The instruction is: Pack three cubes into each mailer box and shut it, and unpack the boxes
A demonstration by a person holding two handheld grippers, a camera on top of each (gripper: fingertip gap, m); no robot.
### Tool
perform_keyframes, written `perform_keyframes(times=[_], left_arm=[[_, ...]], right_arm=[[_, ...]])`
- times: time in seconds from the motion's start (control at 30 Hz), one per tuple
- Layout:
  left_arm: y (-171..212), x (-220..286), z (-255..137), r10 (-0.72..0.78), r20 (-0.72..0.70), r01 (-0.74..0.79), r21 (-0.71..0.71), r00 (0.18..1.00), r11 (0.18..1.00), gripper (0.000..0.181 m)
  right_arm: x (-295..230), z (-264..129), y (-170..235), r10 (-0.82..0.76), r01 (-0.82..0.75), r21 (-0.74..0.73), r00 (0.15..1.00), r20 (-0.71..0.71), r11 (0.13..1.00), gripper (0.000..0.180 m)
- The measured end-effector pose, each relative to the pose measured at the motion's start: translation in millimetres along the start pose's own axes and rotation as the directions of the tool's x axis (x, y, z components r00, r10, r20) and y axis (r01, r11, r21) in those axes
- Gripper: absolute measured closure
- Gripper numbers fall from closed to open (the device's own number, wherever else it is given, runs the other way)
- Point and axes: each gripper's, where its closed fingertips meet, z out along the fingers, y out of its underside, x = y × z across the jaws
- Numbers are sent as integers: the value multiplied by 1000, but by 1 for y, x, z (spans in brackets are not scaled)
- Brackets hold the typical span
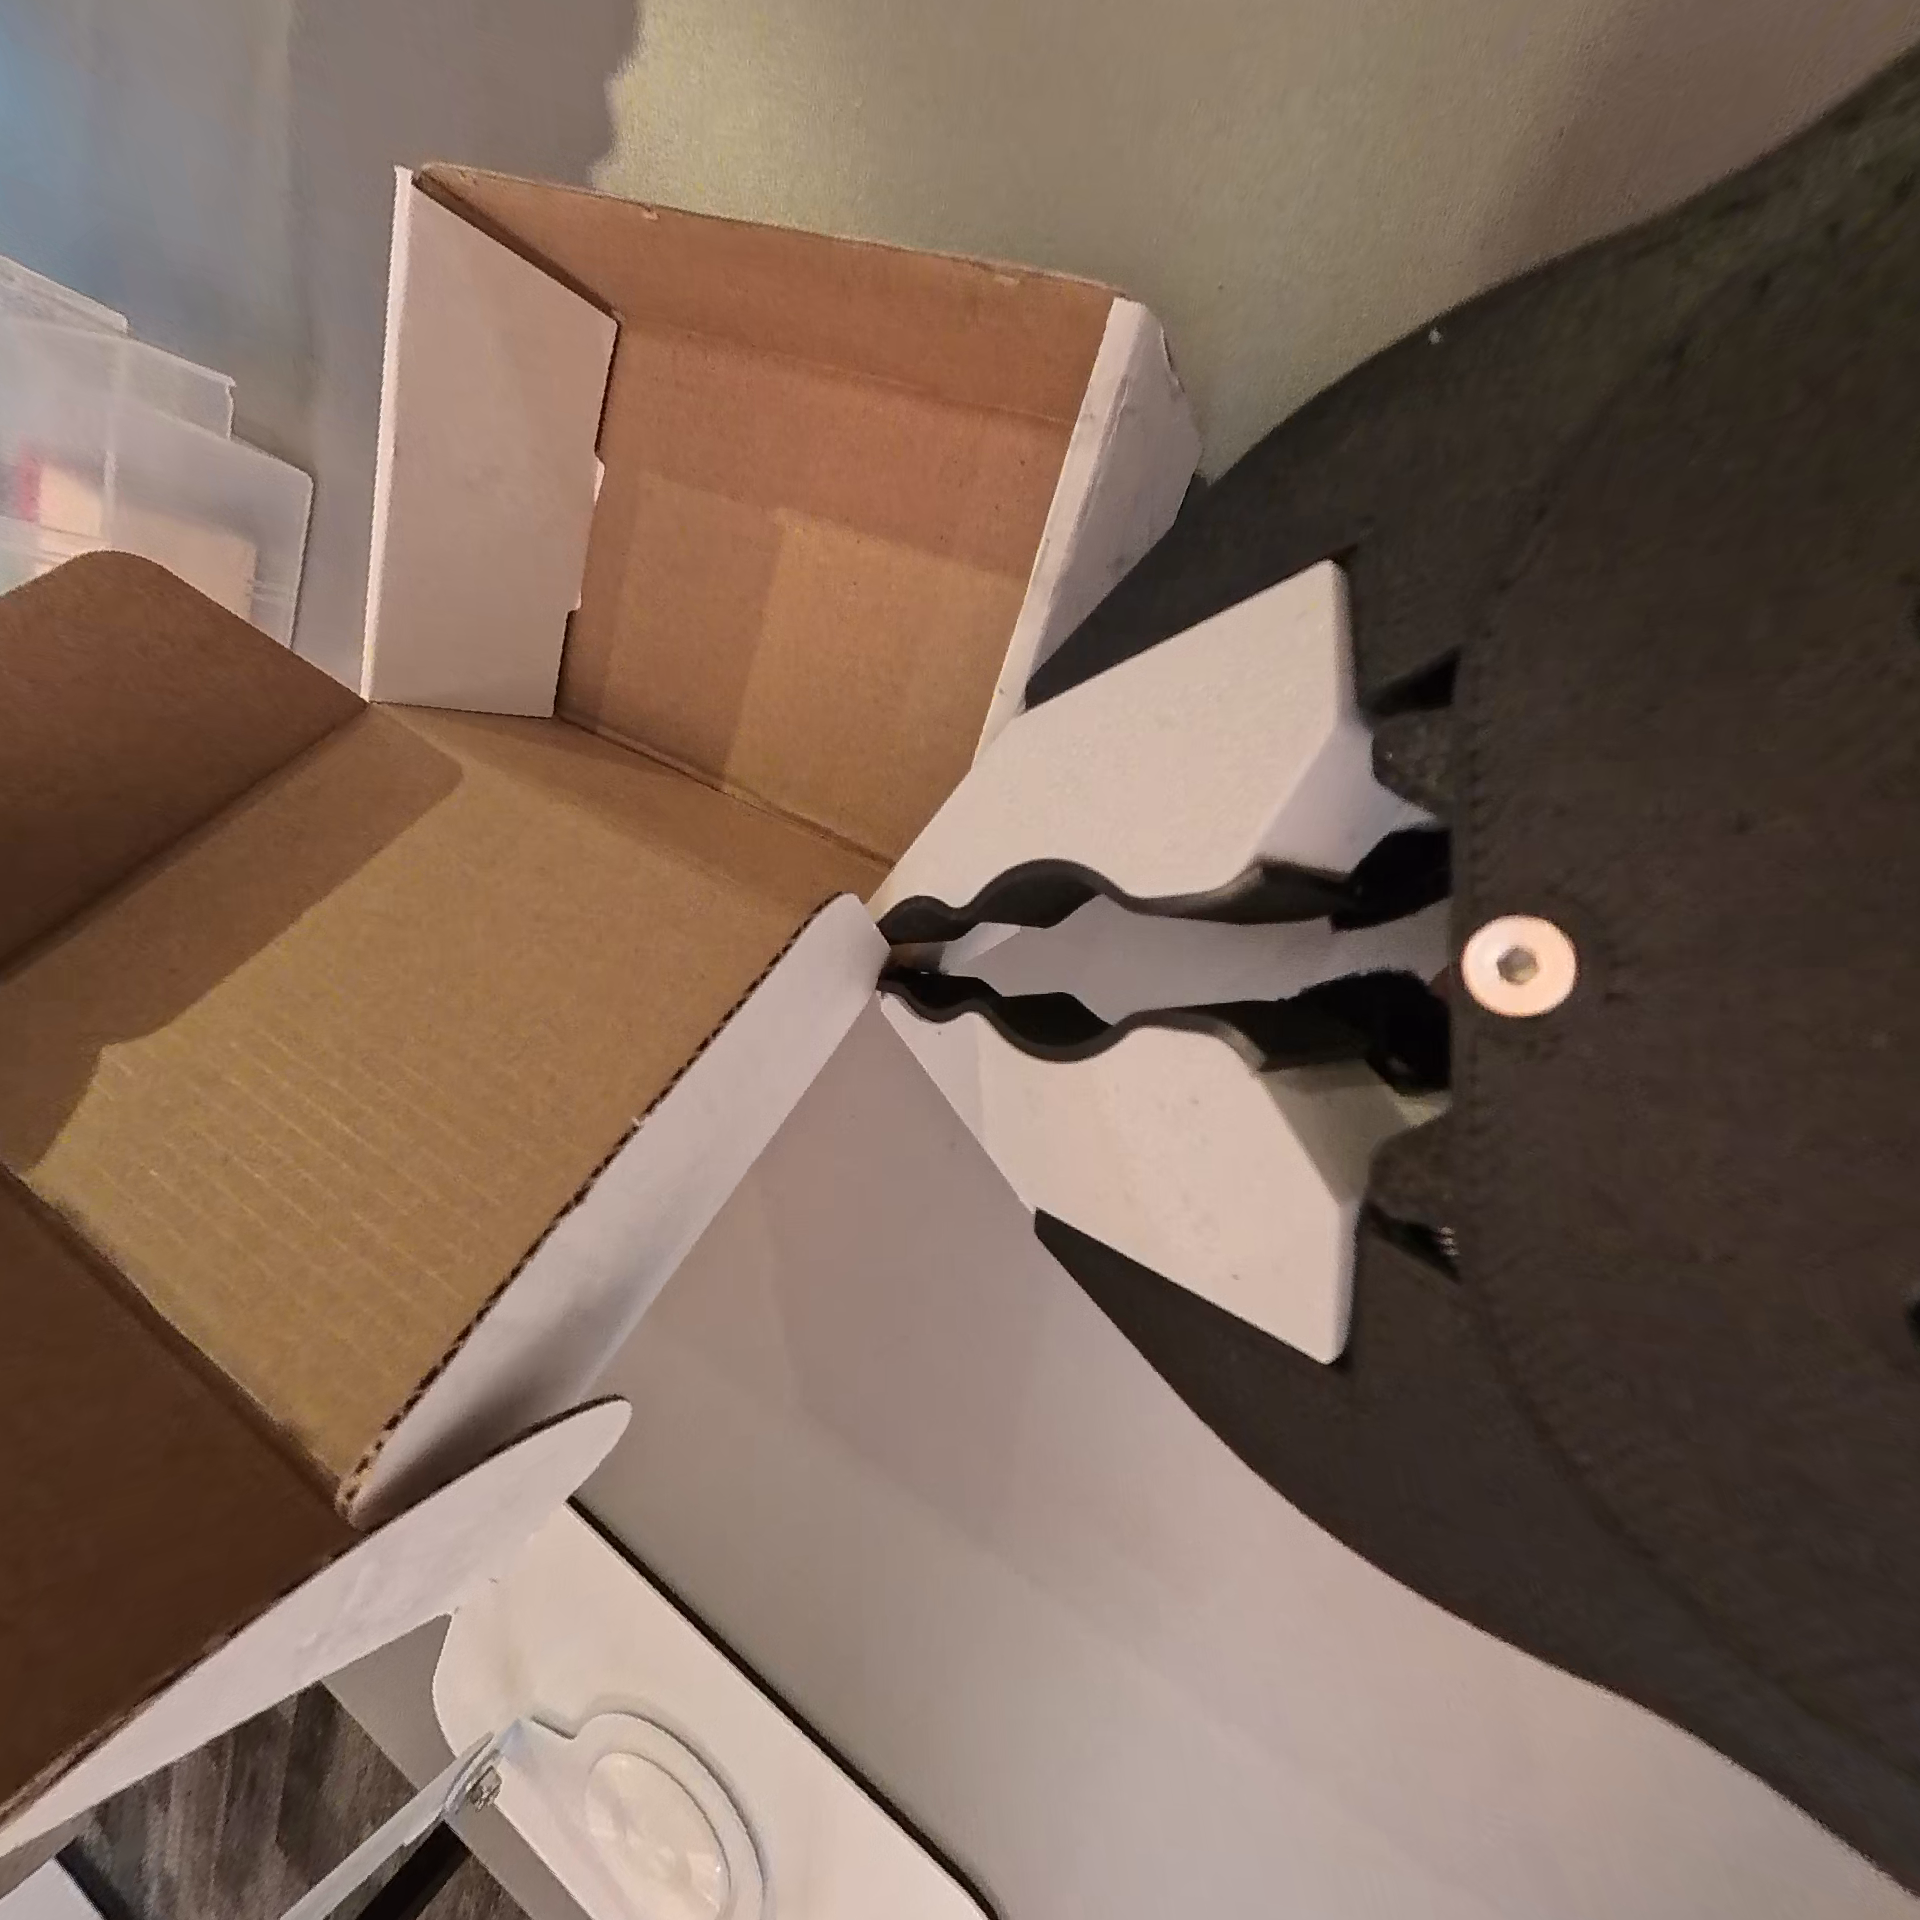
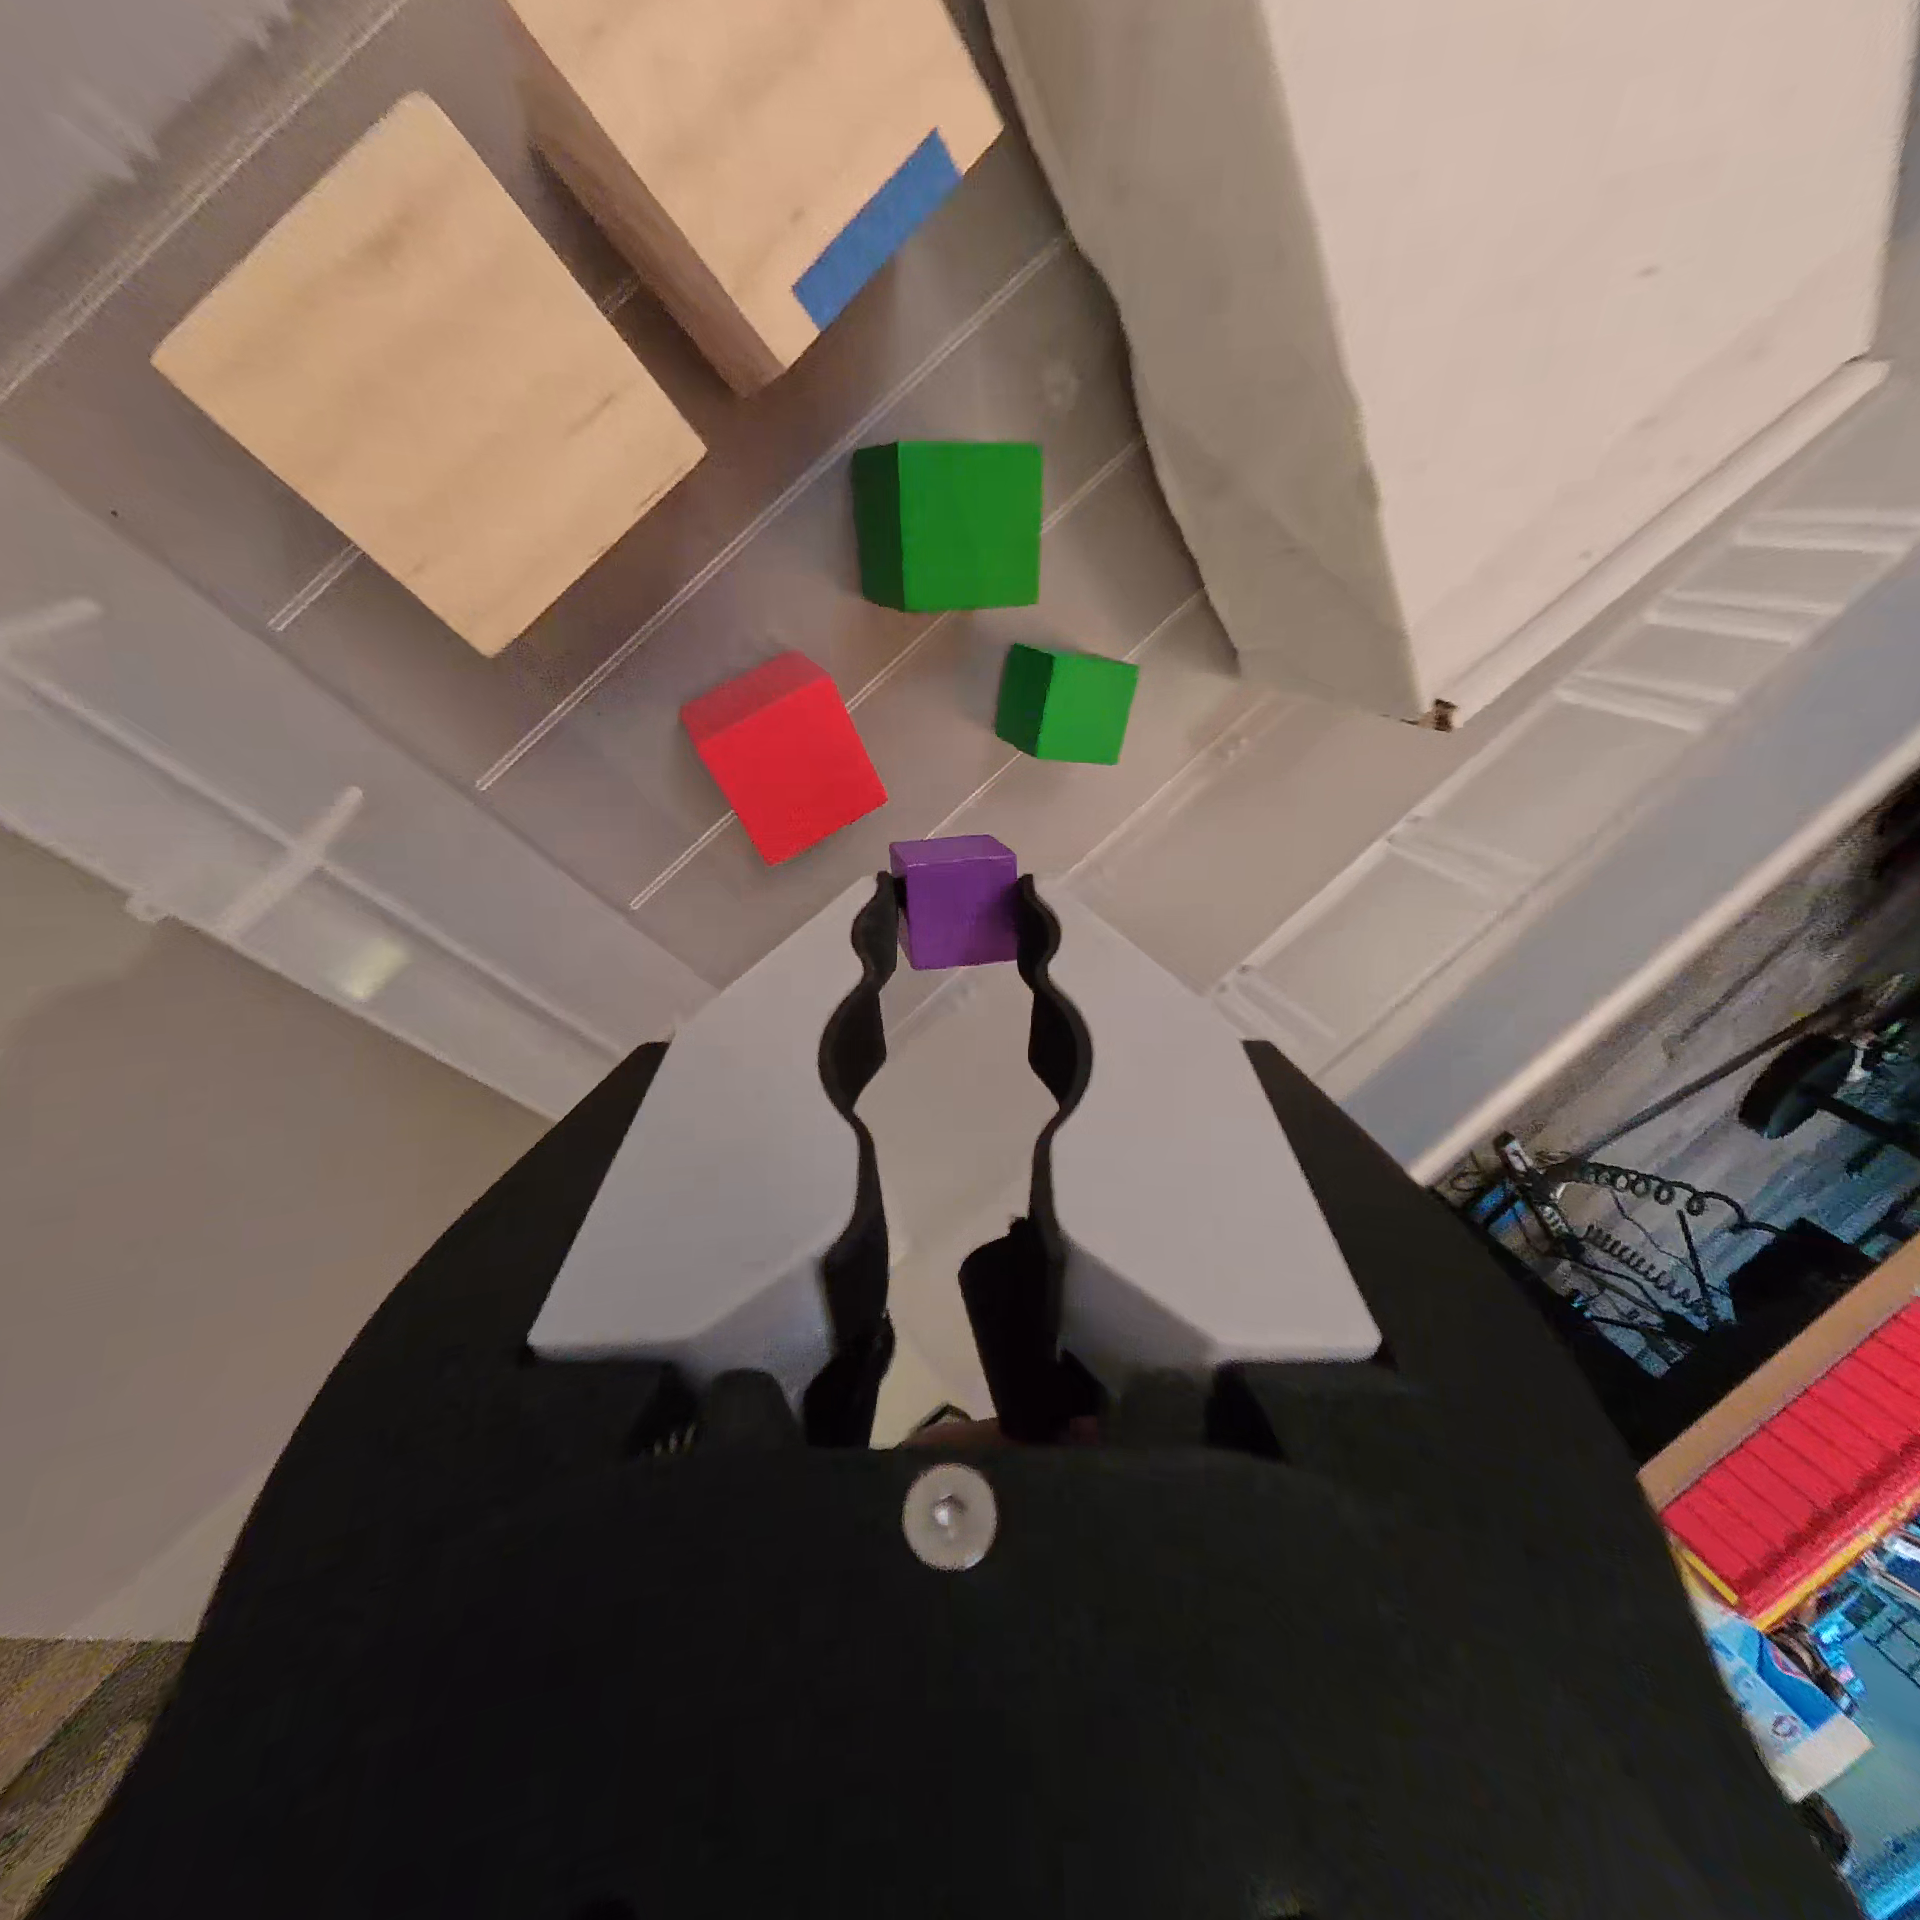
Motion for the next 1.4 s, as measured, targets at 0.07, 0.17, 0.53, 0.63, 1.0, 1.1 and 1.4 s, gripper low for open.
perform_keyframes(times=[0.07, 0.17, 0.53, 0.63, 1.0, 1.1, 1.4], left_arm=[[0, 0, 0, 2, 1, -2, 0, 1000, 1000, 177], [0, 0, 0, 4, 1, -4, 1, 1000, 1000, 177], [1, 1, -2, 29, -23, -30, -1, 999, 1000, 177], [2, 6, -5, 77, -71, -76, 8, 995, 997, 177], [6, 24, -20, 142, -218, -134, 52, 966, 990, 177], [6, 27, -20, 155, -236, -143, 67, 959, 987, 177], [6, 35, -22, 172, -282, -148, 105, 944, 983, 176]], right_arm=[[-3, 5, -2, 11, -11, 0, 1000, 18, 1000, 159], [-6, 11, -2, 19, -18, -24, 999, 27, 1000, 154], [-35, -87, -77, 46, -23, 367, 997, -54, 930, 146], [-88, -129, -121, 21, -63, 585, 997, 78, 809, 142], [-189, -142, -174, -45, -341, 747, 895, 444, 571, 122], [-198, -148, -178, -57, -471, 732, 822, 567, 492, 116], [-199, -150, -178, -98, -609, 700, 724, 682, 374, 112]])
